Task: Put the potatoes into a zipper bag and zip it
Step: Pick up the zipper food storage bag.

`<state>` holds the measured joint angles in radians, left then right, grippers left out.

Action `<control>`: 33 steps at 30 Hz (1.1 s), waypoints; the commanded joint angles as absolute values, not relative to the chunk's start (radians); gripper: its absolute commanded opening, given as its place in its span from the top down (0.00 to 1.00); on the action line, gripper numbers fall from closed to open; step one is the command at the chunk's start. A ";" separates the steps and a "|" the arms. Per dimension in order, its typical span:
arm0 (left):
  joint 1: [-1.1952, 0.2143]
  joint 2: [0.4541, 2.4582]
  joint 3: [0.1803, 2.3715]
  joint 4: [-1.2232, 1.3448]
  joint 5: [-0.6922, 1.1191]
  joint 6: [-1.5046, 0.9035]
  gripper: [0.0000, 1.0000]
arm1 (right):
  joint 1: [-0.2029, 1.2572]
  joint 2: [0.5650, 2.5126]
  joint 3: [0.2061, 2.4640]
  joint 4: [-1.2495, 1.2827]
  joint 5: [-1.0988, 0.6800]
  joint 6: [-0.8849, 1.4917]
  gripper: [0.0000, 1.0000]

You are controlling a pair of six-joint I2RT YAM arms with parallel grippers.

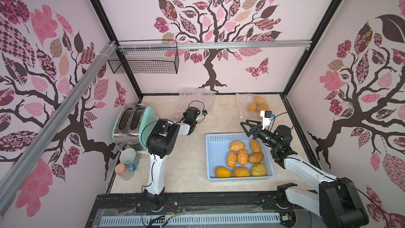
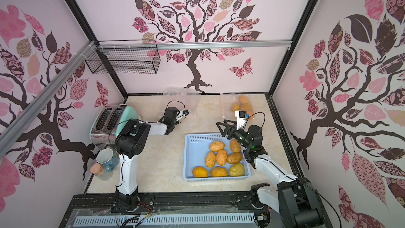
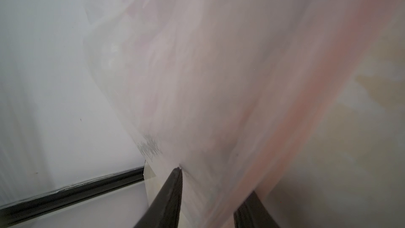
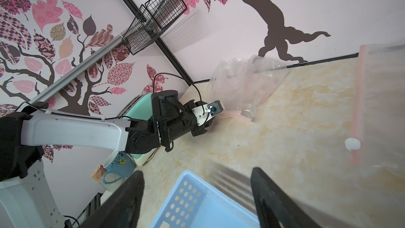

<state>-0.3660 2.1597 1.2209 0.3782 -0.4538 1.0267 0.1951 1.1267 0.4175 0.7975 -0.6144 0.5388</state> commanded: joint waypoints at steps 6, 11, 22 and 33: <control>-0.359 2.113 1.224 0.481 -0.499 0.934 1.00 | 0.198 1.143 0.416 0.821 -0.624 0.529 0.20; -0.352 2.004 1.176 0.426 -0.544 0.813 1.00 | 0.200 1.140 0.413 0.824 -0.625 0.526 0.21; -0.351 1.554 1.238 -0.320 -0.396 0.135 1.00 | 0.293 1.154 0.466 0.714 -0.558 0.466 0.23; -0.350 1.072 1.191 -0.933 -0.072 -0.262 1.00 | 0.805 1.113 0.638 0.506 -0.271 0.337 0.25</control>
<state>-0.3511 1.1522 1.2785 -0.7532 -0.2535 -0.1173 0.6807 1.1446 0.5682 0.6098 -0.4126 0.4225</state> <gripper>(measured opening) 0.047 0.749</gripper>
